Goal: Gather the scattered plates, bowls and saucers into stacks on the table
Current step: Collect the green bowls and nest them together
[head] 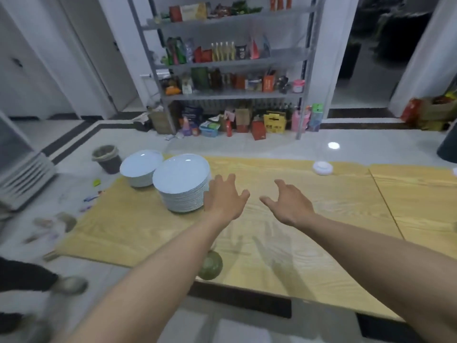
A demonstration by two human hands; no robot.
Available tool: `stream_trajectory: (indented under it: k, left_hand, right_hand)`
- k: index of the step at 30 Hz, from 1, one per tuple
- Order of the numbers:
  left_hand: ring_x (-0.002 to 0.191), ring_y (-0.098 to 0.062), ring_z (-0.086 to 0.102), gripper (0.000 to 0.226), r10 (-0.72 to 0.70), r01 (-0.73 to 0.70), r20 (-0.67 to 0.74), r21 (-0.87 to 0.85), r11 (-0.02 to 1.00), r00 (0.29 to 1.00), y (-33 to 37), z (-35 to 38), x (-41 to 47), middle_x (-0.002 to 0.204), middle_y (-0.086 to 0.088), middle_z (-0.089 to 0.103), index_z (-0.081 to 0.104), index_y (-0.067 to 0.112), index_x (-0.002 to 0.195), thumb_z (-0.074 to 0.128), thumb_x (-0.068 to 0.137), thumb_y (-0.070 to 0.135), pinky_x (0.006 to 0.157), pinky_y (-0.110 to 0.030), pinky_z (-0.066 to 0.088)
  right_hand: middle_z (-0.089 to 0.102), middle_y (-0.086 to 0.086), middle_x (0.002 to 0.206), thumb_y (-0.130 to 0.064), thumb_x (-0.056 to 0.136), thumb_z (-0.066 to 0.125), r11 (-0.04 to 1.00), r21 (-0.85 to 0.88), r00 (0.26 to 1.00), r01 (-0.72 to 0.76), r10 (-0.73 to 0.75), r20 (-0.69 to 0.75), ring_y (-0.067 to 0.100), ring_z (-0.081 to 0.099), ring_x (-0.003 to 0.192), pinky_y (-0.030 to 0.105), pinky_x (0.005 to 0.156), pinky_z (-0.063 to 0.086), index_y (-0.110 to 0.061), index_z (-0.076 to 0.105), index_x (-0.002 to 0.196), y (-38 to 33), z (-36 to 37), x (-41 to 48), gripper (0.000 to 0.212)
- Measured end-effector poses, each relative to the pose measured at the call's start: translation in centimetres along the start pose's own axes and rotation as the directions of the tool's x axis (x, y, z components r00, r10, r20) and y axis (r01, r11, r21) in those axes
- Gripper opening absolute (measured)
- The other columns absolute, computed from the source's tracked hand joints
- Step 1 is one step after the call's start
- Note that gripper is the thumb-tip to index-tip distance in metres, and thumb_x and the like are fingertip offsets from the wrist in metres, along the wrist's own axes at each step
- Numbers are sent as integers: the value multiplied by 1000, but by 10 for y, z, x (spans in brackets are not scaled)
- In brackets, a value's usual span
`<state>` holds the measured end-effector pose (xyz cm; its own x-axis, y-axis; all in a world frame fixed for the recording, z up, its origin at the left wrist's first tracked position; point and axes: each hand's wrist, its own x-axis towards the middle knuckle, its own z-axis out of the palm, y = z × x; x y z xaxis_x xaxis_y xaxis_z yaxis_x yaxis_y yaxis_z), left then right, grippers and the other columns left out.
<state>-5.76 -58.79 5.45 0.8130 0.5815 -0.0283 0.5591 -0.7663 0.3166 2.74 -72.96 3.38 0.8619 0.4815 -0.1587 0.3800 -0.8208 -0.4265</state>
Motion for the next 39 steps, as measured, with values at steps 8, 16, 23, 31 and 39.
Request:
stream_trajectory:
  k: [8, 16, 23, 31, 39]
  left_hand:
    - [96, -34, 67, 50, -496, 667, 453, -576, 472, 741, -117, 40, -21, 117, -15, 65, 61, 5, 121, 54, 86, 41, 66, -29, 48]
    - [121, -34, 48, 51, -496, 879, 733, -448, 165, 467, -176, 117, -37, 136, -12, 48, 46, 11, 135, 48, 93, 41, 95, -48, 45]
    - [107, -36, 60, 56, -442, 887, 780, -452, 91, 443, -190, 172, -16, 124, -8, 62, 53, 22, 129, 44, 82, 50, 72, -45, 46]
    - [90, -35, 65, 51, -535, 846, 699, -531, 58, 475, -194, 214, -1, 100, -11, 68, 65, 18, 105, 46, 64, 42, 76, -52, 57]
    - [91, -30, 67, 46, -471, 829, 719, -557, 47, 510, -157, 179, -8, 100, -10, 70, 60, 13, 115, 51, 74, 31, 85, -44, 56]
  right_hand:
    - [56, 13, 125, -43, 90, 62, 704, 490, 838, -515, 291, 462, 29, 62, 96, 44, 83, 52, -5, 50, 132, -50, 96, -6, 58]
    - [46, 12, 142, -36, 92, 63, 560, 502, 730, -659, 315, 607, 29, 52, 118, 43, 86, 46, -7, 43, 139, -72, 181, -18, 59]
    - [56, 7, 119, -36, 91, 62, 554, 515, 734, -654, 298, 610, 24, 48, 100, 29, 65, 38, -7, 57, 131, -79, 215, -13, 49]
    - [69, 9, 97, -25, 94, 60, 486, 533, 705, -693, 302, 642, 15, 61, 71, 19, 48, 45, -6, 65, 107, -84, 229, -9, 23]
    - [71, 14, 99, -30, 84, 67, 374, 611, 715, -697, 427, 554, 29, 69, 85, 38, 73, 60, -9, 67, 97, -69, 229, -4, 26]
